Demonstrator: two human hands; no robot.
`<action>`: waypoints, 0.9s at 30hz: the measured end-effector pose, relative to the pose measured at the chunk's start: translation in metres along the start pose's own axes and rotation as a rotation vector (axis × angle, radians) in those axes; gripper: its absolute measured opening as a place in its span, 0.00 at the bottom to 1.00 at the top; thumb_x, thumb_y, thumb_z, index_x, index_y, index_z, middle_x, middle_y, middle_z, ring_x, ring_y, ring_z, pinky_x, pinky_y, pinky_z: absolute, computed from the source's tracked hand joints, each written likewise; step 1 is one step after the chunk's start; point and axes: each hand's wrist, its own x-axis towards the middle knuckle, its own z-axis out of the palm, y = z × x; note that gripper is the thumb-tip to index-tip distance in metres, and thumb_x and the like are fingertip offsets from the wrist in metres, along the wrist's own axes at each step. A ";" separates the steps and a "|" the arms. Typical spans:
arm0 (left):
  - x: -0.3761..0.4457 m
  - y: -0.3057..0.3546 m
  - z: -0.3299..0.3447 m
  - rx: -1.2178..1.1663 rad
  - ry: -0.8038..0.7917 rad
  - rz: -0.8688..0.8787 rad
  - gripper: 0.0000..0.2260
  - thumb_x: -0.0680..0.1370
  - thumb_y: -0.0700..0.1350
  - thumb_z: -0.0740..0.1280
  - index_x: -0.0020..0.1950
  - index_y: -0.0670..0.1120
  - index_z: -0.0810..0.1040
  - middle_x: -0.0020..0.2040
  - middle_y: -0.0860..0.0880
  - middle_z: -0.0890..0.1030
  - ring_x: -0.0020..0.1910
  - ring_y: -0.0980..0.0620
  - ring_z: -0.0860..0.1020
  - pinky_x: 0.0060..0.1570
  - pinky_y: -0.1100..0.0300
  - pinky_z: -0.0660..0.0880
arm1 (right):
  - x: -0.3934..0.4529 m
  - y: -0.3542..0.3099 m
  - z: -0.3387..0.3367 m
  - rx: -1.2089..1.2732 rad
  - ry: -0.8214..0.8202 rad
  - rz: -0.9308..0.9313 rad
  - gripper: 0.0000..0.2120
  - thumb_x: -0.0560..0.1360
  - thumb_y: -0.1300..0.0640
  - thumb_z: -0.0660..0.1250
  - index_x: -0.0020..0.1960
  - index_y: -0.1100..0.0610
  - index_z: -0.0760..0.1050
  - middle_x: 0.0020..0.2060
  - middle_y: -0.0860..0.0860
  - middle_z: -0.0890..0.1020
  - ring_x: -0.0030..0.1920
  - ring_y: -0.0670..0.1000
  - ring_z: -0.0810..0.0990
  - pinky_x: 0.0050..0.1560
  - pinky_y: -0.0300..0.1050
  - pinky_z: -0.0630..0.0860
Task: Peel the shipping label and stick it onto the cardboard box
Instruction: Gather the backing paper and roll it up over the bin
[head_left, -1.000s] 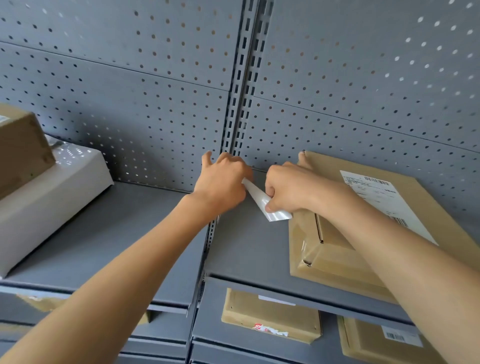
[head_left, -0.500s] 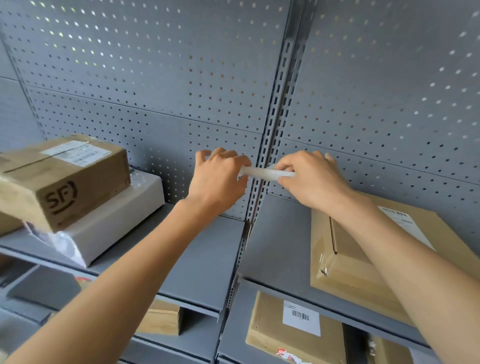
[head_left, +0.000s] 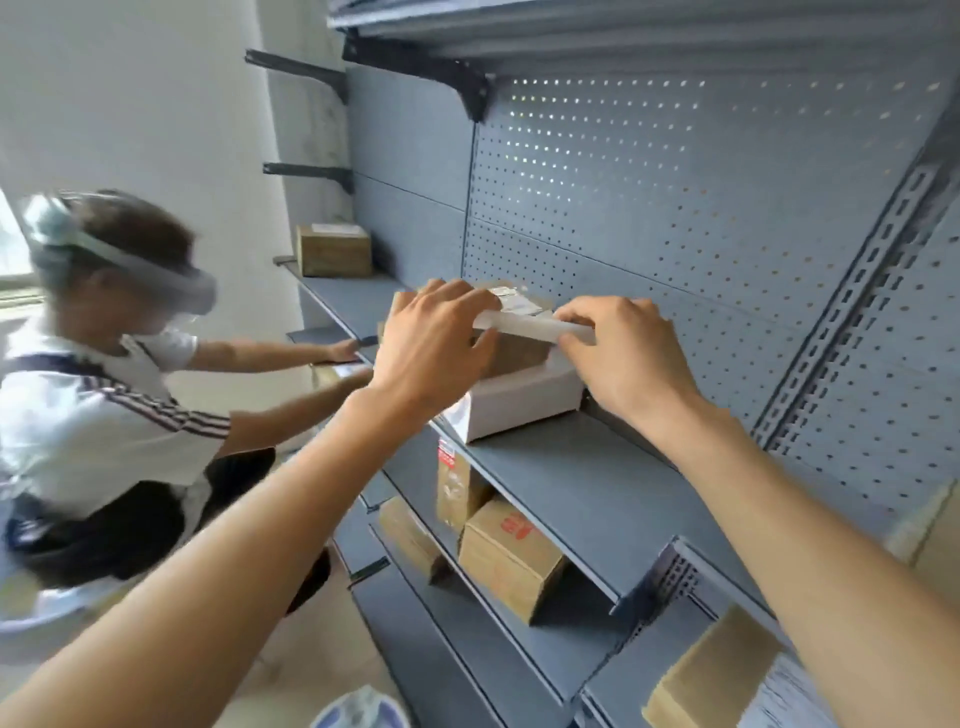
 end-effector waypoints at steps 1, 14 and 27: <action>-0.009 -0.011 -0.012 0.029 0.012 -0.026 0.12 0.75 0.48 0.69 0.58 0.51 0.84 0.55 0.49 0.85 0.57 0.42 0.79 0.57 0.48 0.69 | 0.000 -0.014 0.006 0.015 0.000 -0.035 0.10 0.77 0.58 0.66 0.53 0.49 0.84 0.45 0.54 0.86 0.49 0.60 0.80 0.53 0.53 0.73; -0.085 -0.114 -0.096 0.167 0.088 -0.203 0.12 0.78 0.47 0.70 0.60 0.47 0.83 0.57 0.47 0.85 0.56 0.43 0.79 0.52 0.41 0.77 | 0.001 -0.132 0.087 0.203 -0.034 -0.280 0.11 0.77 0.57 0.67 0.57 0.50 0.82 0.48 0.53 0.86 0.55 0.61 0.80 0.58 0.56 0.74; -0.187 -0.216 -0.006 0.154 -0.175 -0.395 0.13 0.77 0.47 0.68 0.62 0.49 0.82 0.57 0.49 0.84 0.57 0.43 0.79 0.52 0.45 0.75 | -0.033 -0.132 0.255 0.200 -0.334 -0.209 0.09 0.80 0.57 0.65 0.56 0.53 0.81 0.46 0.53 0.85 0.48 0.58 0.81 0.48 0.53 0.77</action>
